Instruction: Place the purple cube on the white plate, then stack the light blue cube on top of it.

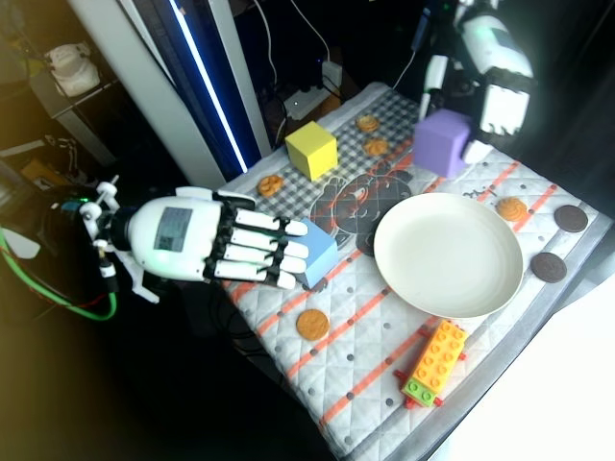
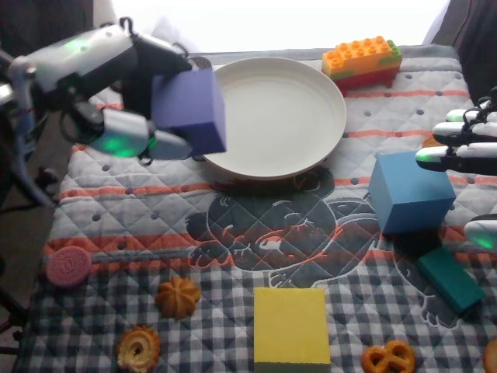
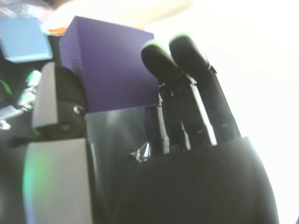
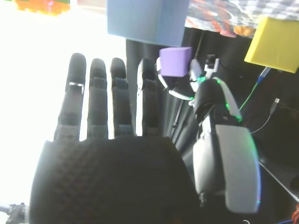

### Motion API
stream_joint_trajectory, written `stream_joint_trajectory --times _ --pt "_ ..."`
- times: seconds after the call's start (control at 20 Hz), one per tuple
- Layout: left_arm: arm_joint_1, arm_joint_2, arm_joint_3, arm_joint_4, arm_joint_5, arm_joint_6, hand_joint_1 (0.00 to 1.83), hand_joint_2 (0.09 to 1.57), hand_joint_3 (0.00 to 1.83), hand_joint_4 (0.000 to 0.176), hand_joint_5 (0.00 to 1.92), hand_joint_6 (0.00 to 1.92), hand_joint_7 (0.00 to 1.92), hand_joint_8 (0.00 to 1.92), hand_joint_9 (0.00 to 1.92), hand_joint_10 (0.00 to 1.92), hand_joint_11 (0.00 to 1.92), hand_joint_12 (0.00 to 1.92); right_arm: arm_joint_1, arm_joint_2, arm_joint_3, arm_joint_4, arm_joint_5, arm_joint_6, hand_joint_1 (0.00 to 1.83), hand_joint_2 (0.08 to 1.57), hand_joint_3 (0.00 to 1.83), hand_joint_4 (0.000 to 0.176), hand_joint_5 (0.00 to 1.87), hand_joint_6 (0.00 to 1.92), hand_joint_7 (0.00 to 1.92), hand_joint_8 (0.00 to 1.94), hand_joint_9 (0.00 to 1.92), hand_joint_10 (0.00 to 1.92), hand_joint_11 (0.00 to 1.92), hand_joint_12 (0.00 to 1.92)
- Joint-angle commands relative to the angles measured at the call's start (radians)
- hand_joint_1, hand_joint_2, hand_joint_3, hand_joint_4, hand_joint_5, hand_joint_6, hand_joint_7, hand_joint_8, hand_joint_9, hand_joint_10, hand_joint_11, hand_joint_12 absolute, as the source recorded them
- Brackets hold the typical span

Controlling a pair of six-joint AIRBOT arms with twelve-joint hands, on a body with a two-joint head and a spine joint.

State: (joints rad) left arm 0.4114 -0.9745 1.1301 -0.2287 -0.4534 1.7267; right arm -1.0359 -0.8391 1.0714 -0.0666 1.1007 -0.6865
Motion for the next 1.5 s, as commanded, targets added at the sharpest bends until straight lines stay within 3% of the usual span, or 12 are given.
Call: stream_joint_trajectory --times 0.0,0.1,0.35,0.5,0.65,0.9,0.95,1.0,1.1,1.2,1.25,1.45 --pt "-0.029 -0.011 0.017 0.0 -0.082 -0.005 1.21 1.2 0.0 0.0 0.72 1.24 0.91 1.24 0.77 1.11 0.63 1.34 0.005 0.001 0.003 0.021 0.114 0.005 0.21 1.22 0.0 0.1 0.41 0.0 0.29 0.0 0.22 0.0 0.0 0.71" --pt "-0.066 -0.058 0.07 -0.002 -0.051 -0.005 1.22 1.18 0.0 0.0 0.73 1.24 0.96 1.16 0.87 1.1 0.78 1.39 0.007 -0.003 0.007 0.021 0.114 0.005 0.23 1.22 0.0 0.101 0.41 0.0 0.29 0.0 0.22 0.0 0.0 0.75" --pt "-0.11 -0.166 0.184 -0.017 0.028 -0.005 1.23 1.15 0.0 0.0 0.81 1.08 1.0 1.13 0.86 1.01 0.72 1.38 0.013 -0.012 0.012 0.018 0.114 0.005 0.3 1.2 0.0 0.084 0.44 0.01 0.3 0.0 0.24 0.0 0.02 0.77" --pt "-0.116 -0.233 0.25 -0.036 0.062 -0.005 1.25 1.12 0.0 0.0 0.88 0.98 1.07 1.02 0.87 1.03 0.71 1.42 0.017 -0.016 0.016 0.016 0.115 0.005 0.3 1.2 0.0 0.098 0.43 0.0 0.29 0.0 0.23 0.0 0.04 0.68" --pt "-0.116 -0.284 0.302 -0.04 0.093 -0.005 1.23 1.15 0.0 0.0 0.82 1.09 1.0 1.1 0.79 0.93 0.55 1.38 0.029 -0.021 0.02 0.007 0.115 0.005 0.35 1.19 0.0 0.116 0.43 0.0 0.29 0.0 0.23 0.0 0.03 0.67" --pt "-0.116 -0.343 0.368 -0.057 0.119 -0.005 1.18 1.25 0.0 0.0 0.65 1.28 0.82 1.44 0.58 1.12 0.31 1.55 0.035 -0.032 0.027 -0.003 0.115 0.007 0.38 1.19 0.0 0.116 0.44 0.0 0.3 0.0 0.24 0.01 0.08 0.69" --pt "-0.116 -0.354 0.379 -0.059 0.12 -0.005 1.02 1.13 0.0 0.0 0.67 0.58 0.64 0.85 0.49 1.06 0.16 1.48 0.035 -0.035 0.03 -0.003 0.115 0.014 0.34 1.2 0.0 0.097 0.44 0.0 0.31 0.0 0.25 0.01 0.08 0.7" --pt "-0.116 -0.367 0.394 -0.06 0.125 -0.005 1.02 1.13 0.0 0.0 0.67 0.58 0.64 0.85 0.49 1.06 0.16 1.48 0.035 -0.039 0.034 -0.006 0.115 0.024 0.34 1.2 0.0 0.097 0.44 0.0 0.31 0.0 0.25 0.01 0.08 0.7" --pt "-0.119 -0.383 0.412 -0.062 0.136 -0.005 1.01 1.06 0.0 0.001 0.77 0.1 0.59 0.82 0.37 1.29 0.09 1.7 0.035 -0.042 0.037 -0.008 0.115 0.03 0.35 1.21 0.0 0.087 0.44 0.0 0.3 0.0 0.23 0.0 0.05 0.74" --pt "-0.12 -0.391 0.423 -0.069 0.142 -0.005 0.92 1.04 0.0 0.055 0.71 0.02 0.52 0.74 0.3 1.2 0.01 1.66 0.037 -0.043 0.037 -0.008 0.115 0.03 0.32 1.22 0.0 0.099 0.43 0.0 0.29 0.0 0.24 0.0 0.02 0.87" --pt "-0.12 -0.393 0.426 -0.07 0.143 -0.005 0.9 1.01 0.0 0.074 0.65 0.01 0.58 0.5 0.34 0.97 0.0 1.58 0.038 -0.043 0.037 -0.008 0.115 0.03 0.32 1.21 0.0 0.11 0.42 0.0 0.28 0.0 0.24 0.0 0.02 0.89" --pt "-0.116 -0.4 0.427 -0.07 0.146 -0.005 0.92 0.96 0.0 0.098 0.56 0.0 0.59 0.03 0.32 0.64 0.0 1.47 0.038 -0.044 0.037 -0.008 0.115 0.033 0.34 1.22 0.0 0.106 0.41 0.0 0.28 0.0 0.22 0.0 0.0 0.84"
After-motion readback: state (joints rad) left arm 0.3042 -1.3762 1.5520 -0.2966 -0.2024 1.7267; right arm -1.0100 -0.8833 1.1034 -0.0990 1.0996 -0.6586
